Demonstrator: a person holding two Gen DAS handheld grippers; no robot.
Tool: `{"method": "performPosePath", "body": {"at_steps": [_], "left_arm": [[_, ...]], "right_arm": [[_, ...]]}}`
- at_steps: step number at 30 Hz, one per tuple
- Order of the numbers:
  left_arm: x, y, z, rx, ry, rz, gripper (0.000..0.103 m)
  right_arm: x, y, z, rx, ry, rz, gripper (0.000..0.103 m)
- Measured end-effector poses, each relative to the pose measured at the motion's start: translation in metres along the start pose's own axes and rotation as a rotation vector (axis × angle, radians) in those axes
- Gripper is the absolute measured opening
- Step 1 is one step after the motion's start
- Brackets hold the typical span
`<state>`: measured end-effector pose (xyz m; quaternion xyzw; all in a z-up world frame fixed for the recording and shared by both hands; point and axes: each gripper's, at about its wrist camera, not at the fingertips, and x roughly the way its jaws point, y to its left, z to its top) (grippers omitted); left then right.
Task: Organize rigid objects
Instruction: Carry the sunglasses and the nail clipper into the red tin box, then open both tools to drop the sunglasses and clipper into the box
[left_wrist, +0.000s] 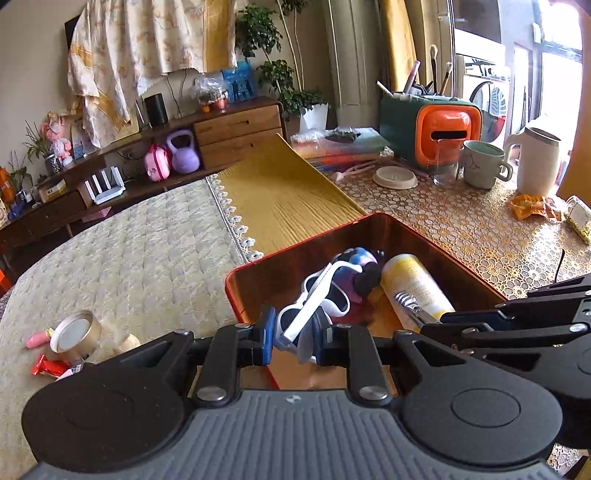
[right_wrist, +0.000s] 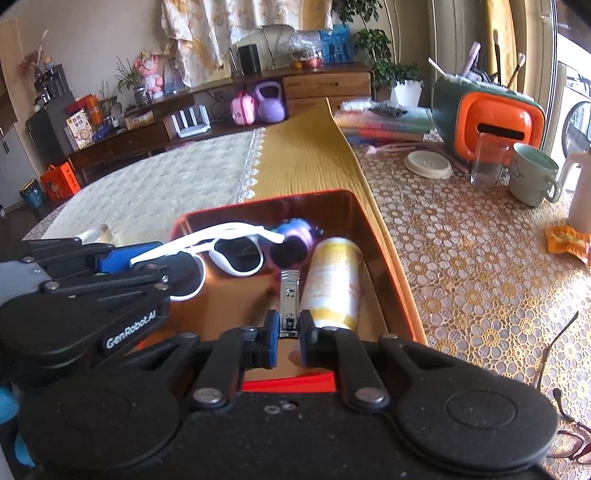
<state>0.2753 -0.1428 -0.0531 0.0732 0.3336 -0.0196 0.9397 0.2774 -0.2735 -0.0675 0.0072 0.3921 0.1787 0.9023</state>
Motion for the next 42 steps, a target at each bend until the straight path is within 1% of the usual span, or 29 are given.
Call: {"method": "performPosePath", "body": {"at_steps": [5, 8, 12, 14, 18, 20, 22, 25, 30, 34, 35, 38, 41, 42], "left_arm": [[0.009, 0.000, -0.001, -0.011, 0.049, -0.028, 0.020], [0.014, 0.003, -0.004, -0.035, 0.086, -0.048, 0.021], [0.017, 0.002, -0.008, -0.020, 0.119, -0.070, 0.021], [0.019, 0.001, -0.009, -0.016, 0.146, -0.084, 0.021], [0.018, -0.003, -0.011, 0.014, 0.160, -0.103, 0.022], [0.017, -0.003, -0.010, 0.015, 0.173, -0.117, 0.022], [0.016, -0.004, -0.011, 0.024, 0.185, -0.131, 0.023], [0.014, -0.007, -0.013, 0.033, 0.190, -0.141, 0.024], [0.009, -0.009, -0.016, 0.047, 0.201, -0.167, 0.026], [0.000, -0.009, -0.018, 0.055, 0.198, -0.193, 0.034], [-0.002, -0.009, -0.018, 0.057, 0.191, -0.189, 0.040], [-0.011, -0.005, -0.016, 0.042, 0.164, -0.207, 0.050], [-0.022, -0.001, -0.015, 0.025, 0.147, -0.224, 0.056], [-0.025, 0.000, -0.015, 0.024, 0.141, -0.229, 0.056]], "right_arm": [[0.005, 0.003, 0.001, -0.017, 0.009, 0.012, 0.010], [0.008, 0.002, 0.001, -0.010, 0.021, 0.022, 0.010], [0.009, 0.001, -0.002, -0.010, 0.034, 0.036, 0.011], [0.006, 0.000, -0.003, -0.009, 0.032, 0.045, 0.014], [0.001, -0.004, -0.003, 0.007, 0.025, 0.054, 0.018], [-0.003, -0.007, -0.003, 0.027, 0.019, 0.060, 0.021], [-0.007, -0.010, -0.002, 0.042, 0.007, 0.062, 0.026], [-0.012, -0.012, -0.002, 0.049, -0.005, 0.058, 0.031], [-0.020, -0.012, -0.001, 0.061, -0.017, 0.059, 0.034], [-0.025, -0.011, 0.000, 0.064, -0.024, 0.057, 0.036], [-0.026, -0.010, 0.000, 0.065, -0.025, 0.056, 0.036], [-0.031, -0.007, 0.000, 0.067, -0.028, 0.055, 0.038], [-0.035, -0.004, 0.001, 0.061, -0.033, 0.052, 0.039], [-0.037, -0.003, 0.001, 0.061, -0.035, 0.052, 0.040]]}}
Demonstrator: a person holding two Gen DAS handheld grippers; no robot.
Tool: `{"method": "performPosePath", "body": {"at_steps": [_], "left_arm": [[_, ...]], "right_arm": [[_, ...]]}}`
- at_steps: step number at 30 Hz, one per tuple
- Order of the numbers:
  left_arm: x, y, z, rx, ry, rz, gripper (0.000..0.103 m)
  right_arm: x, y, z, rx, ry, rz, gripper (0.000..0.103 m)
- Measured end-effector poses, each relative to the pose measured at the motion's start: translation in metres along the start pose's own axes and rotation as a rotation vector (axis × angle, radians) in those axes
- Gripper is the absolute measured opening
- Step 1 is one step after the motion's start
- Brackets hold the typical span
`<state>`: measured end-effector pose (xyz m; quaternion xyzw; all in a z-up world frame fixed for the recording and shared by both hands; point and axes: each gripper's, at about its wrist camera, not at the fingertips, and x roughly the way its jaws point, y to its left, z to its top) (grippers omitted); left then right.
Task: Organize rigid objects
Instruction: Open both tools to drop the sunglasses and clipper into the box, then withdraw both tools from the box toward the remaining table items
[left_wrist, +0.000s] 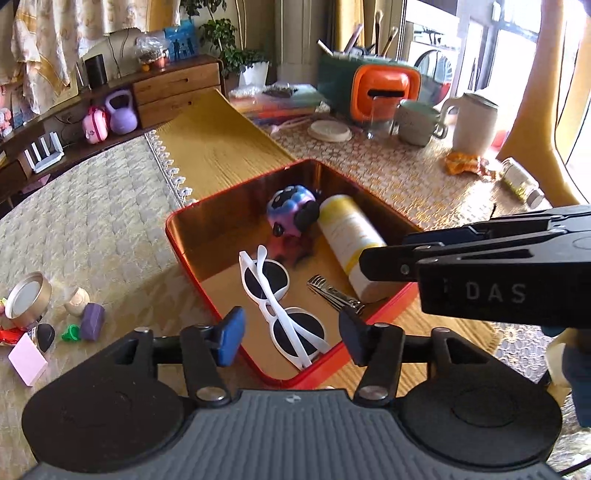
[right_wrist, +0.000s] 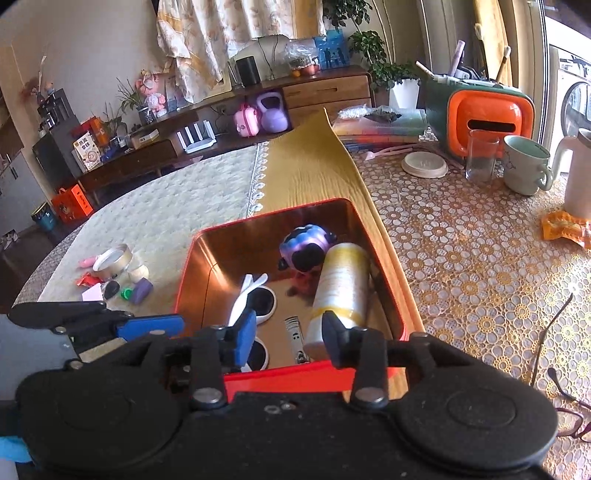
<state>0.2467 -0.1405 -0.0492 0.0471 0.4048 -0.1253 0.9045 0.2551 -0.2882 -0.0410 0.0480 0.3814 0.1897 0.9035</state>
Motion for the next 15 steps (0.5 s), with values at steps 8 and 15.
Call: {"method": "performPosePath", "body": {"at_steps": [8, 15], "left_arm": [[-0.036, 0.012, -0.007, 0.011, -0.057, -0.031, 0.056], [-0.067, 0.031, -0.017, 0.003, -0.103, -0.034, 0.065]], "right_arm": [[-0.024, 0.016, -0.001, -0.014, -0.027, 0.018, 0.048], [-0.042, 0.037, -0.002, -0.038, -0.058, 0.042, 0.055]]}}
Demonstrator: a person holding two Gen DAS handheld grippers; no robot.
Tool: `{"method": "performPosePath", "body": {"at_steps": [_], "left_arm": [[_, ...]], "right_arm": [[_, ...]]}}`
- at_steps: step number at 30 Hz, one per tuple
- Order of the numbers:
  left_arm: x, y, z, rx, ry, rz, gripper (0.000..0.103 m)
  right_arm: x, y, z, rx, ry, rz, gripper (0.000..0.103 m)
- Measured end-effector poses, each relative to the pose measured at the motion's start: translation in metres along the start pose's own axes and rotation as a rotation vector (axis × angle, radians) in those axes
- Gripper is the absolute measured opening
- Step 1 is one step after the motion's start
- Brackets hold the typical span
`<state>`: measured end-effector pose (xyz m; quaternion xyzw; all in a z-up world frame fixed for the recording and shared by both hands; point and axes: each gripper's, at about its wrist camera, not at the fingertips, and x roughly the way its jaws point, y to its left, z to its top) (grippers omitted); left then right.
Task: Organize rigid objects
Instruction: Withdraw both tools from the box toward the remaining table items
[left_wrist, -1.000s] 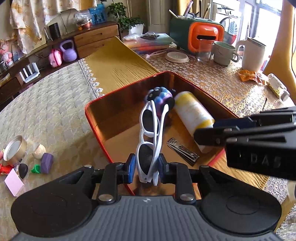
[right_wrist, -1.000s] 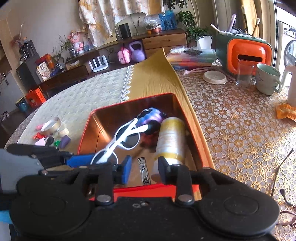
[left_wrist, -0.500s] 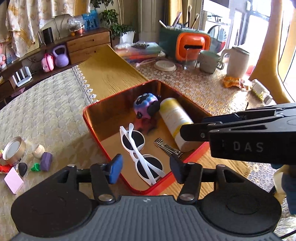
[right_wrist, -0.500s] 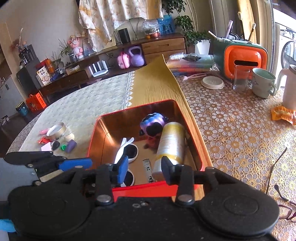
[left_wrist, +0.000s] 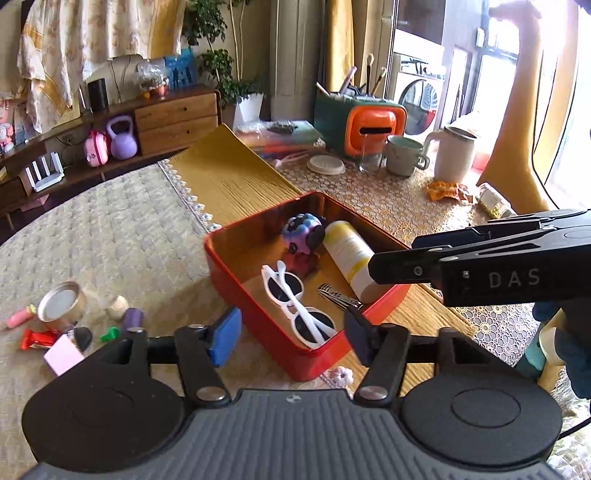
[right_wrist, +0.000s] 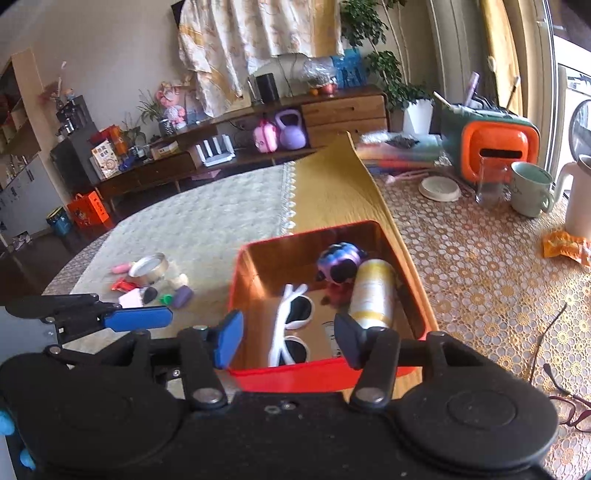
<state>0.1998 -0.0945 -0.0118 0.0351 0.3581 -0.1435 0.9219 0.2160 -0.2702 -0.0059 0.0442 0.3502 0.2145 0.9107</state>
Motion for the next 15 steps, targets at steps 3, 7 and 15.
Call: {"method": "performPosePath", "body": {"at_steps": [3, 7, 15], "left_arm": [[-0.012, 0.007, -0.003, 0.004, -0.025, 0.013, 0.066], [-0.027, 0.019, -0.009, 0.000, -0.049, 0.035, 0.066], [-0.049, 0.053, -0.024, -0.048, -0.071, 0.072, 0.073]], "right_arm": [[-0.003, 0.011, 0.000, -0.018, -0.009, 0.012, 0.056], [-0.003, 0.026, -0.001, -0.038, -0.008, 0.030, 0.063], [0.001, 0.051, -0.010, -0.059, 0.006, 0.069, 0.070]]}}
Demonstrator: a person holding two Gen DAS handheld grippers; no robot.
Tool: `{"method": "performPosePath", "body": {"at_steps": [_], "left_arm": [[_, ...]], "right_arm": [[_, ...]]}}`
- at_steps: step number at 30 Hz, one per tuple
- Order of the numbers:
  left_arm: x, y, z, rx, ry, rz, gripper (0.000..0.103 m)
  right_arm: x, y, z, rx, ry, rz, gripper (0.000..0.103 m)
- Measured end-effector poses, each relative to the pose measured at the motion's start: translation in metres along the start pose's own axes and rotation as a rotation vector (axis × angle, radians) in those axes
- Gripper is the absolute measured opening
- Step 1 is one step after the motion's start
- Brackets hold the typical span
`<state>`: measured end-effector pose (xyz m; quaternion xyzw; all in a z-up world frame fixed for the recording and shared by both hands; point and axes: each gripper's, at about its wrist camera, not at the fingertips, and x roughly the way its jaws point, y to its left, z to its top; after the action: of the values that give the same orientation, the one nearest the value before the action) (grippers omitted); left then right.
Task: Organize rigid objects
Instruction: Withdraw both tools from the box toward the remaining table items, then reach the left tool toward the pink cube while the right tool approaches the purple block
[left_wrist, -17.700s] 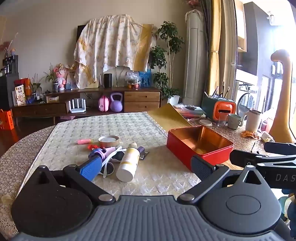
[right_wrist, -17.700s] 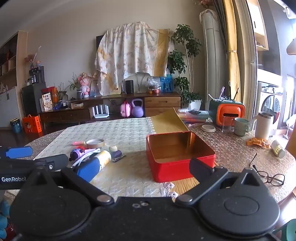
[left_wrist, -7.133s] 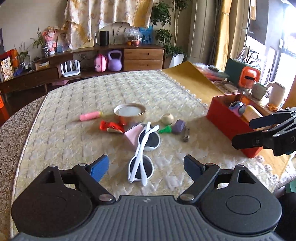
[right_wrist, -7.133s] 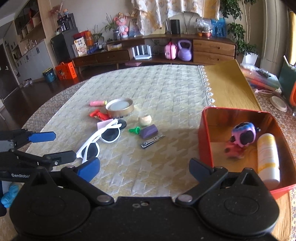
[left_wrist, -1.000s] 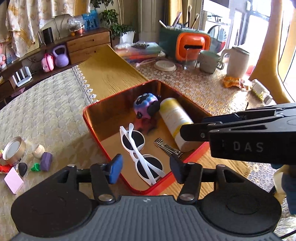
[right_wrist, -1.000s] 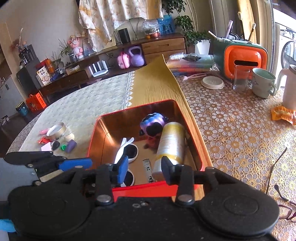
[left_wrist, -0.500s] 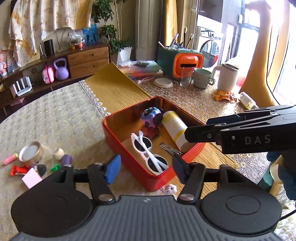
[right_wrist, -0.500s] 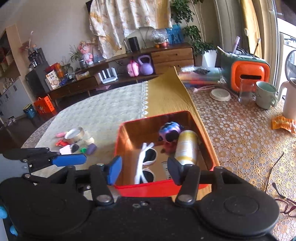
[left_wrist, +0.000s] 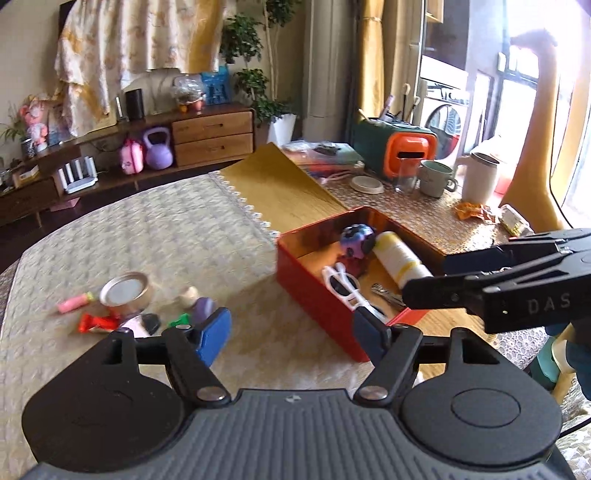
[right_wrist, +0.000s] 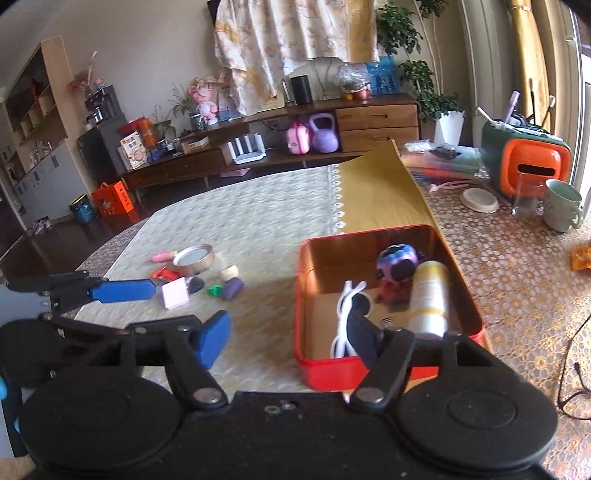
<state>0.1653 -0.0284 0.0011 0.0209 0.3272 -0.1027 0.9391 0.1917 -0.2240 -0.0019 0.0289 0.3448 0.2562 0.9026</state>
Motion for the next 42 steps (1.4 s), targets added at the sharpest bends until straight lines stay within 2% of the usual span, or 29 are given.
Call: {"method": "performPosePath", "body": {"at_steps": [13, 19, 23, 38, 42], "left_arm": [[-0.014, 0.068, -0.024, -0.087, -0.013, 0.076, 0.083], [-0.010, 0.094, -0.035, -0.132, 0.001, 0.108, 0.083], [-0.003, 0.110, -0.040, -0.159, 0.005, 0.142, 0.088], [0.056, 0.148, -0.050, -0.292, 0.055, 0.250, 0.088], [0.072, 0.153, -0.050, -0.326, 0.059, 0.267, 0.088]], "right_arm": [[0.022, 0.042, 0.001, -0.054, 0.003, 0.049, 0.092], [0.039, 0.060, 0.000, -0.105, 0.010, 0.080, 0.103], [0.053, 0.068, -0.001, -0.125, 0.011, 0.079, 0.103], [0.136, 0.075, 0.011, -0.197, 0.113, 0.073, 0.102], [0.159, 0.076, 0.013, -0.229, 0.145, 0.081, 0.097]]}}
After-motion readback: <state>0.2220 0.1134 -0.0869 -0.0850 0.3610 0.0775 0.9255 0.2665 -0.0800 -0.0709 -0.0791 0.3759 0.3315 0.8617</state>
